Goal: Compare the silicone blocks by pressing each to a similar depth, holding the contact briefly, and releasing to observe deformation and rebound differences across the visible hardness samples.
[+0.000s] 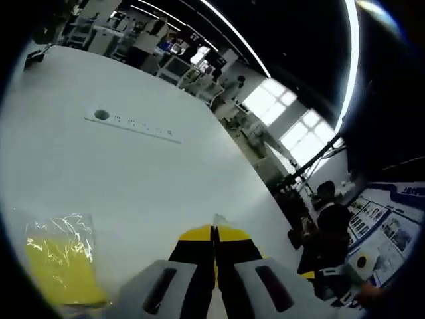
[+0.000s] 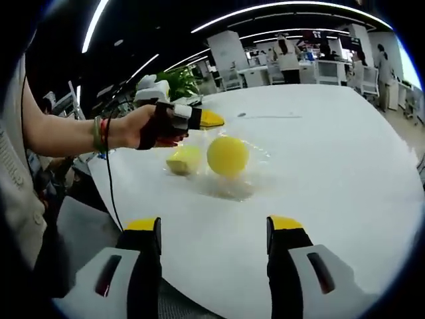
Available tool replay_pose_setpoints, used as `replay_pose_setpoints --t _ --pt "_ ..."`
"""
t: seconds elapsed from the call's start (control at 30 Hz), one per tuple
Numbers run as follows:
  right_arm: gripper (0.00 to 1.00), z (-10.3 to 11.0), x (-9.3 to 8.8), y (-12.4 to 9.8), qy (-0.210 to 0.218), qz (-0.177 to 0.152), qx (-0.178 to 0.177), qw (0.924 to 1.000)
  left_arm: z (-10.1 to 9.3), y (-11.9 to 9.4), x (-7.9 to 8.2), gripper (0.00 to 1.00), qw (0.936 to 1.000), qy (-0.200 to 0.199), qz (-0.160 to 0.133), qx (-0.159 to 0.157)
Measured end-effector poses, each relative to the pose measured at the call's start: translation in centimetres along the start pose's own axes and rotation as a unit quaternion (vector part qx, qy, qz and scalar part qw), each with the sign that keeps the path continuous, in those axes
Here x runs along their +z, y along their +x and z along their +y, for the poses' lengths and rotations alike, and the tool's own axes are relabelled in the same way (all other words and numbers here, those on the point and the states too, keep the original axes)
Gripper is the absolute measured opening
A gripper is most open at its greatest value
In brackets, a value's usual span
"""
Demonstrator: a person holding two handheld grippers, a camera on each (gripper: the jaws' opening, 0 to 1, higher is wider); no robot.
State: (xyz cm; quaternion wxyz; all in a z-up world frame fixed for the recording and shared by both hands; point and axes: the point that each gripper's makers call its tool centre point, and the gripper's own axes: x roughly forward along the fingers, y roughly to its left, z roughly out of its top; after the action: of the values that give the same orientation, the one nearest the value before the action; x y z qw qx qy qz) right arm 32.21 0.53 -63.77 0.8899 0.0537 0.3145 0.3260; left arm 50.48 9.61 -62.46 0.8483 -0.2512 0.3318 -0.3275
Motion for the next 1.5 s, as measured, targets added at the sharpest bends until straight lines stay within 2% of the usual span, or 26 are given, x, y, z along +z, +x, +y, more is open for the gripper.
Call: replay_pose_setpoints --t 0.07,0.23,0.3,0.57,0.7,0.93,1.27,1.5 --pt "0.6 0.3 0.1 -0.2 -0.006 -0.001 0.001 1.0 -0.9 -0.5 0.2 0.0 0.9997 0.02 -0.002 -0.011" --pt "0.61 1.2 0.9 -0.8 -0.022 -0.009 0.0 0.9997 -2.5 -2.3 0.7 0.0 0.998 0.061 -0.004 -0.017" --pt "0.62 1.5 1.3 -1.1 -0.029 -0.011 -0.001 0.9995 -3.1 -3.1 0.8 0.0 0.998 0.06 -0.002 -0.023" --pt "0.65 2.6 2.3 -2.2 -0.062 -0.015 -0.002 0.998 -4.9 -6.2 2.1 0.0 0.9966 0.071 -0.029 -0.03" --pt "0.65 2.9 2.9 -2.6 -0.073 -0.017 -0.004 0.9972 -5.8 -8.0 3.3 0.0 0.9945 0.085 -0.049 -0.036" --pt "0.66 3.6 4.3 -2.7 -0.1 -0.018 0.003 0.9948 -7.2 -10.7 4.4 0.0 0.9902 0.112 -0.068 -0.048" --pt "0.68 5.1 8.5 -2.3 -0.175 -0.012 0.034 0.9838 -8.2 -13.2 5.5 0.0 0.9862 0.129 -0.083 -0.061" --pt "0.68 5.7 10.6 -1.0 -0.214 -0.007 0.051 0.9755 -8.1 -14.3 5.1 0.0 0.9839 0.144 -0.088 -0.06"
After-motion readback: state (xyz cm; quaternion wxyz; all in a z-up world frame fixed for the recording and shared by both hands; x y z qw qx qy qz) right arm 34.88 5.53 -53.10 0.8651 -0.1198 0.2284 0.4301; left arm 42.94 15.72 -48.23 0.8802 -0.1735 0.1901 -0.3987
